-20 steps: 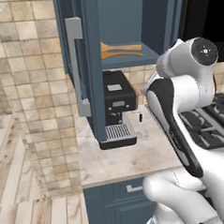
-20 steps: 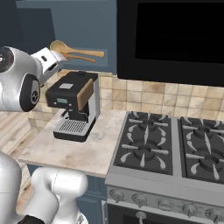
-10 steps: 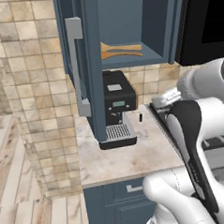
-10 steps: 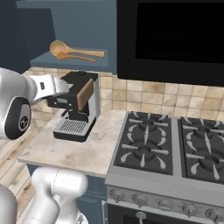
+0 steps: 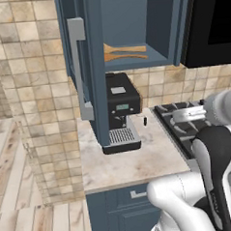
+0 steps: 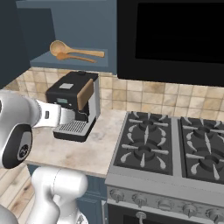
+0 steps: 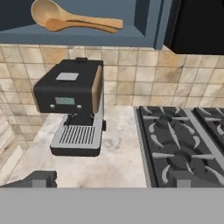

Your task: Organize the utensils by type. Pick up the wooden spoons from the counter and place them in the open cabinet. Then pick up the metallic utensils from the counter and place them in the open drawer.

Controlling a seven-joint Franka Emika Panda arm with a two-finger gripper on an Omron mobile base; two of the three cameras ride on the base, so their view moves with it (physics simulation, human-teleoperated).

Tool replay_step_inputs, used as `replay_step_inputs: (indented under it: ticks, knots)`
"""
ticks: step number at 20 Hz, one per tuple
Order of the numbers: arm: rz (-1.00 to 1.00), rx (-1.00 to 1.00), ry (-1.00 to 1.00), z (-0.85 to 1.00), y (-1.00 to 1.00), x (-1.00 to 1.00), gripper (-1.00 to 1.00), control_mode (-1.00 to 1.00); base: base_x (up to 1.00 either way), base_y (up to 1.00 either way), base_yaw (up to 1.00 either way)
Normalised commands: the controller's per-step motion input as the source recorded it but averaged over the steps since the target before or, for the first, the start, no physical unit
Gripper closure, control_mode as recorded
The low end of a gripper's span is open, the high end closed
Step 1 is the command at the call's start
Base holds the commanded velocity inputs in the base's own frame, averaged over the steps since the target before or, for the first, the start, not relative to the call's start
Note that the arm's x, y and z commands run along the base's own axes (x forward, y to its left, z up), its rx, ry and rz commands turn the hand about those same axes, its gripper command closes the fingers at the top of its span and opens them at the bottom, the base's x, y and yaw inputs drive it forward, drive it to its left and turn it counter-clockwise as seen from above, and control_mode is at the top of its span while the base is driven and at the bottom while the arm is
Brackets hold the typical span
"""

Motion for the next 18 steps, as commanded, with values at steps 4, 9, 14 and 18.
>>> replay_step_inputs:
  ticks: [4, 9, 14, 18]
  knots:
    - [-0.02, 0.16, 0.01, -0.35, -0.07, 0.0, -1.0, -1.0, 0.0, 0.0, 0.0]
    - [0.0, 0.0, 0.0, -0.06, 0.0, 0.0, -1.0, -1.0, 0.0, 0.0, 0.0]
    - [0.0, 0.0, 0.0, 0.0, 0.0, 0.0, -1.0, -1.0, 0.0, 0.0, 0.0]
    - [0.0, 0.0, 0.0, 0.0, 0.0, 0.0, -1.0, -1.0, 0.0, 0.0, 0.0]
